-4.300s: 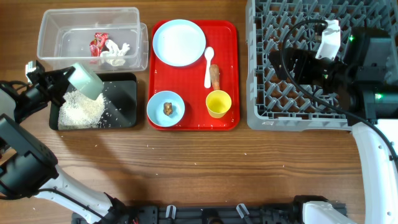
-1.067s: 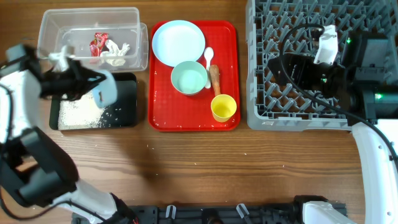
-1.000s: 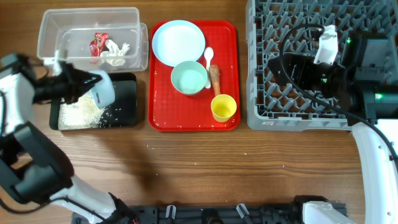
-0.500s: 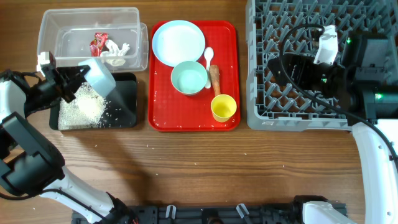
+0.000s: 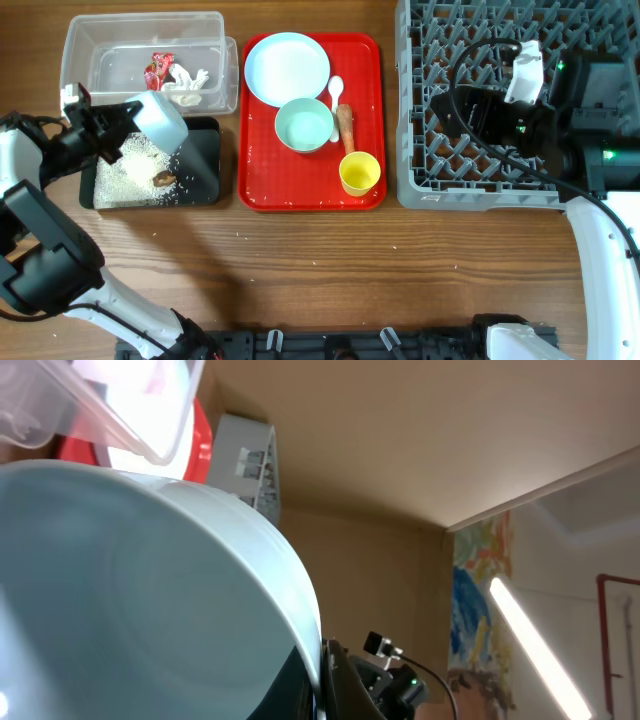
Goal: Sort waste into correct bins and load items into the dishwasher rack
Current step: 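Return the small blue bowl to the red tray with the left gripper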
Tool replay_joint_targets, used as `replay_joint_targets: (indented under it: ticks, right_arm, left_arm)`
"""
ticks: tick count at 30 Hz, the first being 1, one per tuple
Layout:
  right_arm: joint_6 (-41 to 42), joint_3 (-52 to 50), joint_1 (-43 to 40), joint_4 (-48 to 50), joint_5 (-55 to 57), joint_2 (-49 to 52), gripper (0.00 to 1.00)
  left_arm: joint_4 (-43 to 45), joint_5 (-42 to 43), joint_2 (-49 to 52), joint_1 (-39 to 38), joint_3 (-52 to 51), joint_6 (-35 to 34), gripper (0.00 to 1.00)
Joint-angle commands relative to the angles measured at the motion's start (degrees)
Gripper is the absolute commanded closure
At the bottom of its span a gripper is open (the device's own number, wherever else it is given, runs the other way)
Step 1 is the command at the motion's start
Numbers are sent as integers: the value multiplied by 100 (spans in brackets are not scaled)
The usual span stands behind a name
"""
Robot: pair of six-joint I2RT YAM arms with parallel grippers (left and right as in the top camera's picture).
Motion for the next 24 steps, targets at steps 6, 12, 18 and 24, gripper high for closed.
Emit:
replay_joint_targets:
  ticks: [6,12,18,24]
  right_arm:
    - [-116,31,42,7,-66,76,0]
    - [-116,31,42,15,4,76,0]
    - [-116,31,42,20,17,76,0]
    - [-118,31,42,31,42,76,0]
  left_arm:
    - [205,-2916,-673,-2203,-20,-39,96]
    - [496,-5770,-669,-4258,-20,-822,96]
    - [616,-7993,-525,-5504,-26,-1646,96]
    - [901,-8000,-474,-6290,-26,-1792,74]
